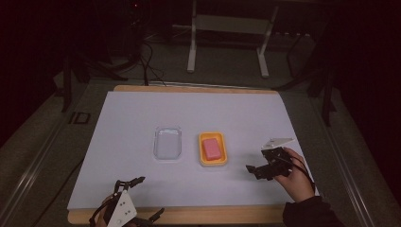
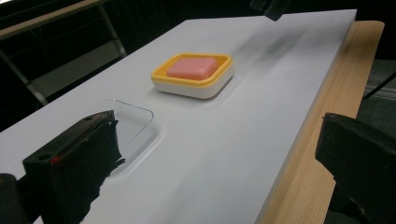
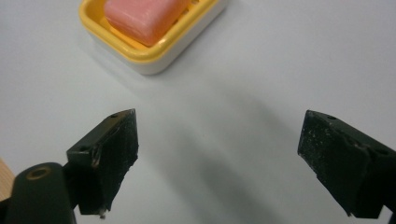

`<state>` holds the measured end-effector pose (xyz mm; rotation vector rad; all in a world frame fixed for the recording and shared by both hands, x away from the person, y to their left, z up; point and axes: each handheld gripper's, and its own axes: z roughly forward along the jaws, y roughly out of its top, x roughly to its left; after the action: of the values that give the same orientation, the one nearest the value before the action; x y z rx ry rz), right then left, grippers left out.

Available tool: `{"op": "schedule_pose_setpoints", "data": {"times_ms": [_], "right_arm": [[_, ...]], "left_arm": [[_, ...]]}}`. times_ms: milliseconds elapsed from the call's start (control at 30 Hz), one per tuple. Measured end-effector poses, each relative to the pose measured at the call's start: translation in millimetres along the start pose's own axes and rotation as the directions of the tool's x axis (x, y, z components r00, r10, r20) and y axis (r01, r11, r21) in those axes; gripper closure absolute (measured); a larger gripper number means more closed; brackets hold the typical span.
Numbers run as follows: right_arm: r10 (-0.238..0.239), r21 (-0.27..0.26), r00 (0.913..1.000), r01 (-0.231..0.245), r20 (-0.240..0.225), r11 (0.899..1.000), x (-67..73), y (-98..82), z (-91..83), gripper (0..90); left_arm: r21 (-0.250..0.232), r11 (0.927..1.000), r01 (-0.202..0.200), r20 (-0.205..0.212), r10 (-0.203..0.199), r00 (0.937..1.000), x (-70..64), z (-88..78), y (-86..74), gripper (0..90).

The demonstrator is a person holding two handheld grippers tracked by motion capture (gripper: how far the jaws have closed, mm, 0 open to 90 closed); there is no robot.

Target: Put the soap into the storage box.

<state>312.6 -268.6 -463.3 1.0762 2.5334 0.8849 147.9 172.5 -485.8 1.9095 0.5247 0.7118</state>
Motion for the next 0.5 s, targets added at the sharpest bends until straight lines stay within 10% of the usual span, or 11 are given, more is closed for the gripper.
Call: {"op": "schedule_pose_setpoints", "data": {"times_ms": [300,500], "right_arm": [[-0.015,-0.032,0.9963,0.018,0.085,0.999,-0.2,-28.4,-0.8,10.8],[0.036,-0.043,0.9984,-0.034,0.045,0.998,-5.5,-48.3,1.8,10.8]], "left_arm": [[-0.003,1.0,0.0,-0.002,0.0,1.0,-0.1,-0.3,0.1,0.5],[-0.008,1.0,0.0,-0.003,0.0,1.0,-0.4,-1.2,0.3,0.5]]}}
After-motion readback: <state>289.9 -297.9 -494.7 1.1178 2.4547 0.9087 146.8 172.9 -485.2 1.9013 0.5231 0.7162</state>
